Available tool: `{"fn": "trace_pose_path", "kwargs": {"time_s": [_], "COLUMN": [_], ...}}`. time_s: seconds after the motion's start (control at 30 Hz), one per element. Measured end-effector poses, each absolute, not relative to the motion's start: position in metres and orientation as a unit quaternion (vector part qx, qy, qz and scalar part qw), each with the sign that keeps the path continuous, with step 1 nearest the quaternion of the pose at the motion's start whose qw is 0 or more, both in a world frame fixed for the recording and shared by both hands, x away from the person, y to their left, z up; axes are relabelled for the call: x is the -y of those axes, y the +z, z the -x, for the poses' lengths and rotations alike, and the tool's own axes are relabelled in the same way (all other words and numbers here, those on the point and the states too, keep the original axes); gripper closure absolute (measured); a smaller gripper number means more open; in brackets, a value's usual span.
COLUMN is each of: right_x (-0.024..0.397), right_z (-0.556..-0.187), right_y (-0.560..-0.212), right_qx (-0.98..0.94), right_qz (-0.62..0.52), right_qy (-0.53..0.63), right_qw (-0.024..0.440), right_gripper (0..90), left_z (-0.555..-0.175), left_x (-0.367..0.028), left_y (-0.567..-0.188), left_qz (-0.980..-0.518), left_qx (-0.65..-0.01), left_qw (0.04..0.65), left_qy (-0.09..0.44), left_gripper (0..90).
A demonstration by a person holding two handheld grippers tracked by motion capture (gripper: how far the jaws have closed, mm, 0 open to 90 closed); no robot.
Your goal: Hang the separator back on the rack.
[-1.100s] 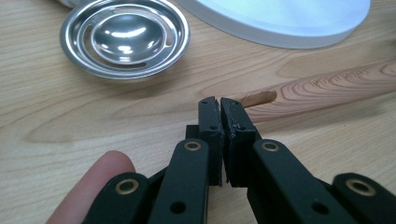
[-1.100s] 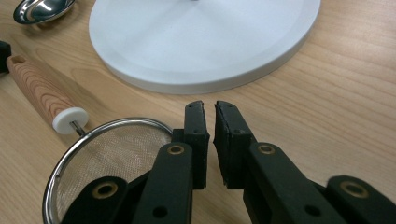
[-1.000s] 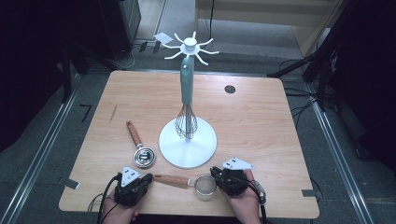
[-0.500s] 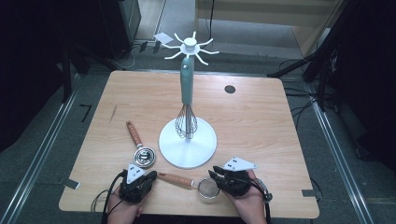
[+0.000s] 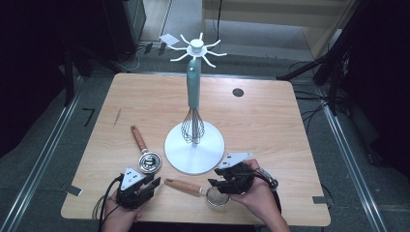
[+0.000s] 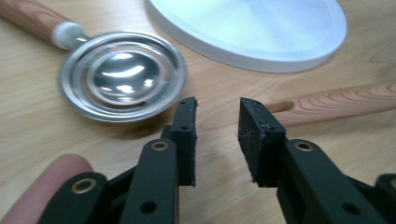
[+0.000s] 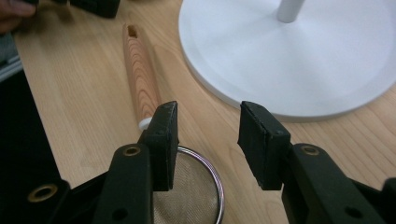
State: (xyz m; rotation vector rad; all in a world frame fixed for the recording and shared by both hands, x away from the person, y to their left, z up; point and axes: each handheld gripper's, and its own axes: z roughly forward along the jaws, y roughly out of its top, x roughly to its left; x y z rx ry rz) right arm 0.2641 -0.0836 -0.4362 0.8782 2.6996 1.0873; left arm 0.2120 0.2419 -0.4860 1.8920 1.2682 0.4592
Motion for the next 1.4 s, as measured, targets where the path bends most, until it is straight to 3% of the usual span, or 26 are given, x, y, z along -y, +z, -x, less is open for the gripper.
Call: {"fn": "trace_pose_path", "kwargs": {"time_s": [0.27, 0.53, 0.8, 1.4], "right_x": [0.054, 0.033, 0.021, 0.005], "right_z": [-0.274, -0.275, -0.276, -0.278], "right_y": [-0.434, -0.435, -0.444, -0.461], "right_qx": [-0.923, -0.939, -0.949, -0.954], "right_qz": [-0.238, -0.212, -0.212, -0.23], "right_qy": [0.303, 0.269, 0.234, 0.185], "right_qw": [0.007, 0.006, -0.013, -0.051], "right_gripper": [58.3, 62.0, 63.2, 67.3], "left_z": [-0.211, -0.219, -0.223, -0.225], "left_x": [-0.29, -0.351, -0.358, -0.357], "left_y": [-0.479, -0.48, -0.483, -0.484], "left_qz": [-0.723, -0.668, -0.666, -0.666], "left_qx": [-0.494, -0.553, -0.562, -0.567], "left_qw": [0.427, 0.425, 0.416, 0.411], "left_qy": [0.226, 0.26, 0.262, 0.257], "left_gripper": [51.1, 37.6, 31.6, 31.9]}}
